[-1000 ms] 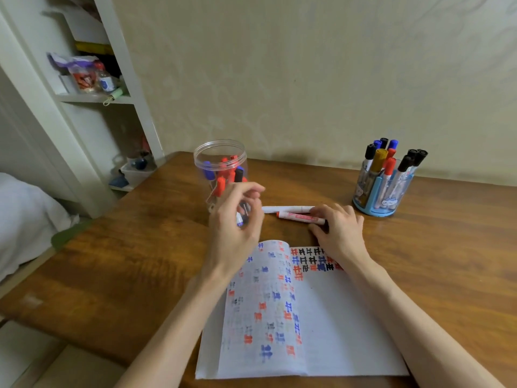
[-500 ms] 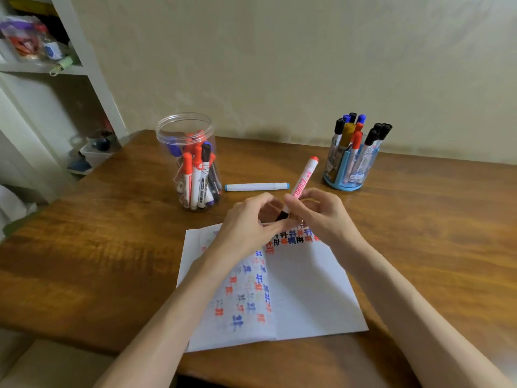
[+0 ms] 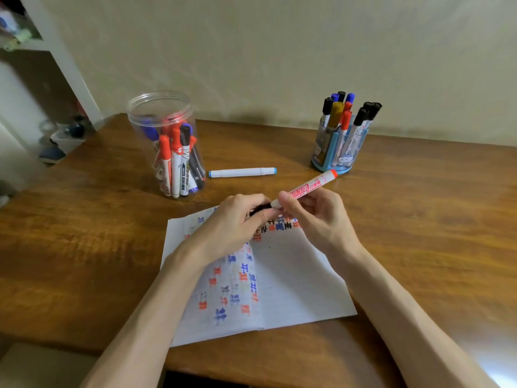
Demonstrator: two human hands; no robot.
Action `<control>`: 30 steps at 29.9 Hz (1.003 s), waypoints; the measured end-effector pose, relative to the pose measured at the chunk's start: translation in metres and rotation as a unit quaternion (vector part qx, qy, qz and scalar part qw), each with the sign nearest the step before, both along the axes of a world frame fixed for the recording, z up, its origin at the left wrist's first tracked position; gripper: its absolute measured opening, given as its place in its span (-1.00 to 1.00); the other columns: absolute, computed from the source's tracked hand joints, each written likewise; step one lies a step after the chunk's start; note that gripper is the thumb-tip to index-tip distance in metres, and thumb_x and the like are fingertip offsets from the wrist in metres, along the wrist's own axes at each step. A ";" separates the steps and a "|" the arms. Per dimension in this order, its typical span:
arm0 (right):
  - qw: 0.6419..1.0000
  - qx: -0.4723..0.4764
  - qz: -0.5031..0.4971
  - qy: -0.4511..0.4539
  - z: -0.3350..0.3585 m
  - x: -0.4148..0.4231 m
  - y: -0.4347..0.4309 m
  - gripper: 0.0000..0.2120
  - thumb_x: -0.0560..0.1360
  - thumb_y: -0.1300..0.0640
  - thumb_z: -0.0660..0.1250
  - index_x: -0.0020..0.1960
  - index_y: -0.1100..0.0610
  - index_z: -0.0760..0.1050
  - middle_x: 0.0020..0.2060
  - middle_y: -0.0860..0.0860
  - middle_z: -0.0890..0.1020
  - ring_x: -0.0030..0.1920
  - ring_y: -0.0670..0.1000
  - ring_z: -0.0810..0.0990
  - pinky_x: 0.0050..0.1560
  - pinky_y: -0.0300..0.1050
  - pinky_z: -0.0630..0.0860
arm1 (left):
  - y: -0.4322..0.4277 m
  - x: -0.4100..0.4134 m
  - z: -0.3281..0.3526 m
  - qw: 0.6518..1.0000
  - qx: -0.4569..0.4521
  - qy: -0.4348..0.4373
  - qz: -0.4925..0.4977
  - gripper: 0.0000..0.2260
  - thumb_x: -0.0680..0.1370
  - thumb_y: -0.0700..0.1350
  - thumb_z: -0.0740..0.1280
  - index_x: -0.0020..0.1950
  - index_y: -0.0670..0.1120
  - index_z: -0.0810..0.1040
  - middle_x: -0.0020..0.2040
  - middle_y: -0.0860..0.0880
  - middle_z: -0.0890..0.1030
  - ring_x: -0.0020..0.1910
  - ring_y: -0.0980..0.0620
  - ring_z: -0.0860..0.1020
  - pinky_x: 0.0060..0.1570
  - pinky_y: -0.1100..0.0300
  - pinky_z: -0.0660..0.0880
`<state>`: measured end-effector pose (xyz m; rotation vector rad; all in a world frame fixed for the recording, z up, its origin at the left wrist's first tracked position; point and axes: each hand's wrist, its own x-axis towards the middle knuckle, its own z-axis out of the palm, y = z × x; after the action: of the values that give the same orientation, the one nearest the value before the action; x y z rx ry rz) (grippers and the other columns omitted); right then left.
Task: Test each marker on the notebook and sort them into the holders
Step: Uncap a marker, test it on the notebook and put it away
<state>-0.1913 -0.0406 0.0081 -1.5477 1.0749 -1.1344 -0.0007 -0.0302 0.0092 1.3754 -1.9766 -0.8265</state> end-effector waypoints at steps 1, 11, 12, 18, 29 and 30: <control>1.000 -0.006 -0.020 -0.007 0.003 -0.006 -0.002 -0.81 0.63 0.17 0.42 0.04 0.31 0.67 -0.13 0.04 0.78 -0.13 -0.09 0.75 -0.08 -0.27 0.61 | 0.000 0.007 0.000 1.000 0.008 -0.005 0.002 -0.85 0.68 0.00 0.29 0.05 0.08 0.67 -0.10 0.19 0.69 -0.05 0.19 0.64 -0.09 0.16 0.56; 0.997 0.027 -0.062 0.027 0.002 -0.012 -0.001 -0.89 0.62 0.19 0.44 -0.05 0.22 0.67 -0.34 0.05 0.71 -0.37 -0.08 0.62 -0.31 -0.22 0.57 | 0.003 0.019 -0.002 0.993 -0.070 0.087 0.034 -0.86 0.68 0.00 0.26 0.12 0.04 0.61 -0.13 0.20 0.63 -0.06 0.13 0.62 -0.04 0.29 0.54; 0.997 0.022 -0.064 0.029 -0.003 -0.008 -0.002 -0.89 0.61 0.21 0.43 -0.06 0.23 0.67 -0.34 0.08 0.71 -0.38 -0.05 0.62 -0.32 -0.18 0.58 | 0.003 0.019 -0.006 0.994 -0.066 0.077 0.034 -0.85 0.68 0.02 0.25 0.15 0.07 0.60 -0.04 0.24 0.63 0.03 0.19 0.61 0.00 0.32 0.54; 0.995 0.020 -0.064 0.080 -0.018 0.002 0.001 -0.89 0.59 0.19 0.44 -0.10 0.18 0.67 -0.26 -0.05 0.76 -0.38 -0.14 0.65 -0.33 -0.26 0.54 | 0.007 0.027 -0.019 0.995 -0.077 0.033 0.061 -0.73 0.73 0.00 0.17 0.38 0.10 0.54 0.25 0.20 0.55 0.29 0.35 0.46 0.14 0.50 0.41; 0.991 -0.022 -0.046 0.126 -0.026 0.006 0.004 -0.87 0.56 0.17 0.47 -0.16 0.03 0.66 -0.33 -0.15 0.72 -0.33 -0.12 0.70 -0.26 -0.23 0.60 | 0.007 0.031 -0.025 0.991 -0.106 -0.001 0.082 -0.69 0.68 -0.02 0.28 0.43 0.16 0.48 0.28 0.27 0.52 0.22 0.48 0.43 0.07 0.56 0.43; 0.990 -0.024 -0.047 0.128 -0.027 0.006 0.004 -0.88 0.55 0.17 0.48 -0.16 0.04 0.66 -0.33 -0.15 0.72 -0.33 -0.11 0.70 -0.27 -0.23 0.60 | 0.007 0.031 -0.025 0.991 -0.104 0.001 0.086 -0.70 0.68 0.00 0.29 0.42 0.17 0.47 0.27 0.25 0.54 0.20 0.45 0.46 0.05 0.54 0.46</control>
<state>-0.1852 -0.0370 -0.0185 -1.7311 1.3102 -1.0495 0.0305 -0.0234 -0.0159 1.3955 -1.8534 -0.5279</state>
